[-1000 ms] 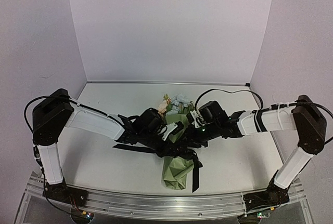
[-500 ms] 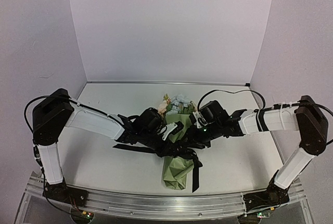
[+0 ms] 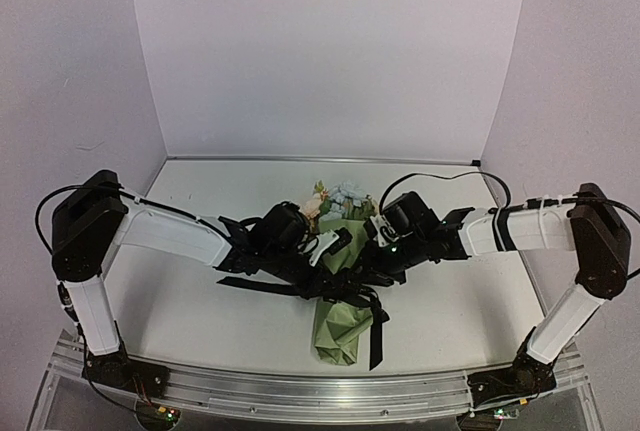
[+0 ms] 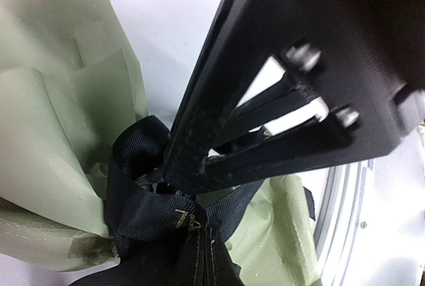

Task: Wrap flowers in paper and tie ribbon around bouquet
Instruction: Cross the half-tied ribbon over the folded bouquet.

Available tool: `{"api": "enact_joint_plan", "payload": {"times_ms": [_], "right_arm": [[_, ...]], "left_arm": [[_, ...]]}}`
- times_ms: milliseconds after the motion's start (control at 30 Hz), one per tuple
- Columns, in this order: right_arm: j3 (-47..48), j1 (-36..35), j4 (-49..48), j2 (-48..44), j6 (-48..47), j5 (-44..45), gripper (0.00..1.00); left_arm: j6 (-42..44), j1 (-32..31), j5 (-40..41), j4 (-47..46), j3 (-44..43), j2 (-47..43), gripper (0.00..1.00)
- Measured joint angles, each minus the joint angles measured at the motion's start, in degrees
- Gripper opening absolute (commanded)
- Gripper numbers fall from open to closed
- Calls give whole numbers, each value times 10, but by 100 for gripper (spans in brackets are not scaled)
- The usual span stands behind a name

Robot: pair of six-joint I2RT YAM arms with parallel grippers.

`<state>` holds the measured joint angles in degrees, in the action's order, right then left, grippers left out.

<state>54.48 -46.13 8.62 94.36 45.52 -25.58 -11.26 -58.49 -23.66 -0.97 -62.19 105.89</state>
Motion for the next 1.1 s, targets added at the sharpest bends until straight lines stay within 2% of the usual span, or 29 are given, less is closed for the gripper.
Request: {"api": "enact_joint_plan", "payload": {"times_ms": [500,1100], "right_arm": [[0,-15,23,-28,4,9,27],[37,-18,35,0,26,6,23]], "left_arm": [[12,0,-8,11,0,-9,1],[29,-1,-27,26,0,-9,1]]}}
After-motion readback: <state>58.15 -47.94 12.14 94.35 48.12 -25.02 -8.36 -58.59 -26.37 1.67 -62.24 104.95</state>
